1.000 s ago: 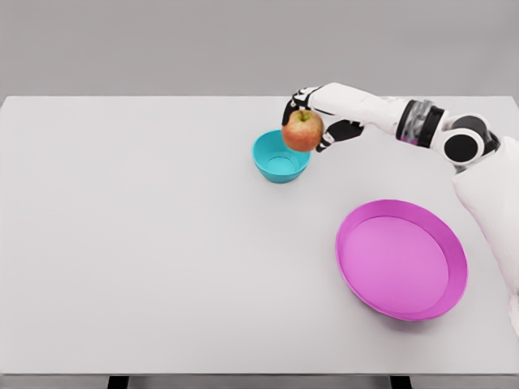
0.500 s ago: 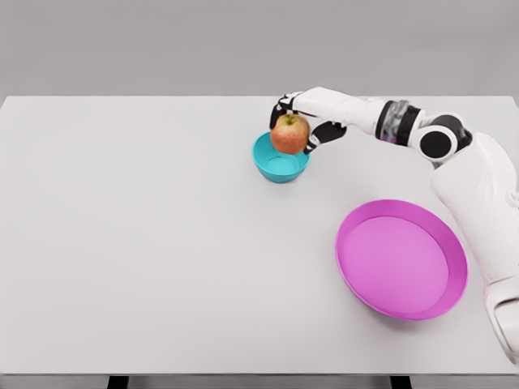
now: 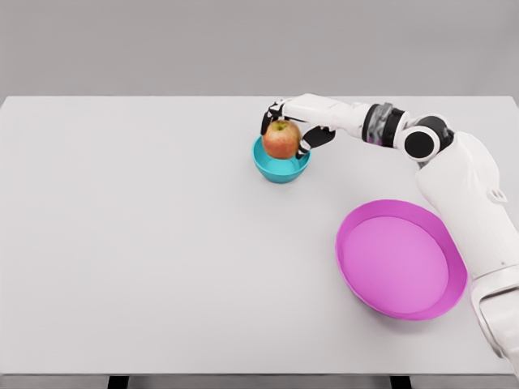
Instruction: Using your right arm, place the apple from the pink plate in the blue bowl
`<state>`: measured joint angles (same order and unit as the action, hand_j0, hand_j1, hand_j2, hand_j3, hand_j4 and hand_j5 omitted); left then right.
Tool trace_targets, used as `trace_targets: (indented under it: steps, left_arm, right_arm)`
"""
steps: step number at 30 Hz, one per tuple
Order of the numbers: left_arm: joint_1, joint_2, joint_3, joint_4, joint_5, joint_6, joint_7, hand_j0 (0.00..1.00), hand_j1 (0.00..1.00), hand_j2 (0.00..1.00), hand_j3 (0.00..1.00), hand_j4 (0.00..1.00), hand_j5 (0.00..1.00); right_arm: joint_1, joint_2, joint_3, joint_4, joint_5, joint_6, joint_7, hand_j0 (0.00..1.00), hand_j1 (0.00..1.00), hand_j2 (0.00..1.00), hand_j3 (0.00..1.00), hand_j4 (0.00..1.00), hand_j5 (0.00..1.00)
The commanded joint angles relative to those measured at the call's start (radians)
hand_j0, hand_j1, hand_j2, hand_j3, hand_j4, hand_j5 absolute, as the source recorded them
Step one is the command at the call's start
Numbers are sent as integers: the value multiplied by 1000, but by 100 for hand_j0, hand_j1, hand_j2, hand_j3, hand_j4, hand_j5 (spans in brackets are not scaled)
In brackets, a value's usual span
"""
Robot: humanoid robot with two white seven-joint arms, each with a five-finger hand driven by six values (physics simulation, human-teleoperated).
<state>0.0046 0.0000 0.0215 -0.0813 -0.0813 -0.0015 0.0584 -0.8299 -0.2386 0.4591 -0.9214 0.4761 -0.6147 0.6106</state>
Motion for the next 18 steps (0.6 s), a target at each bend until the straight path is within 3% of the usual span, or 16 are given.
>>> trace_targets:
  steps: [1, 12, 15, 18]
  left_arm:
    - [0, 0, 0, 0, 0, 0, 0, 100, 100, 100, 100, 100, 100]
    - [0, 0, 0, 0, 0, 0, 0, 100, 100, 100, 100, 100, 100]
    - [0, 0, 0, 0, -2, 0, 0, 100, 100, 100, 100, 100, 100]
    - [0, 0, 0, 0, 0, 0, 0, 100, 100, 100, 100, 100, 100]
  right_arm:
    - [0, 1, 0, 7, -7, 4, 0, 100, 100, 100, 100, 100, 100]
    - [0, -4, -2, -4, -10, 4, 0, 100, 100, 100, 100, 100, 100]
    - [-17, -18, -8, -63, -21, 4, 0, 100, 100, 100, 100, 100, 100]
    - [-14, -137, -31, -154, -66, 4, 0, 100, 100, 100, 100, 100, 100]
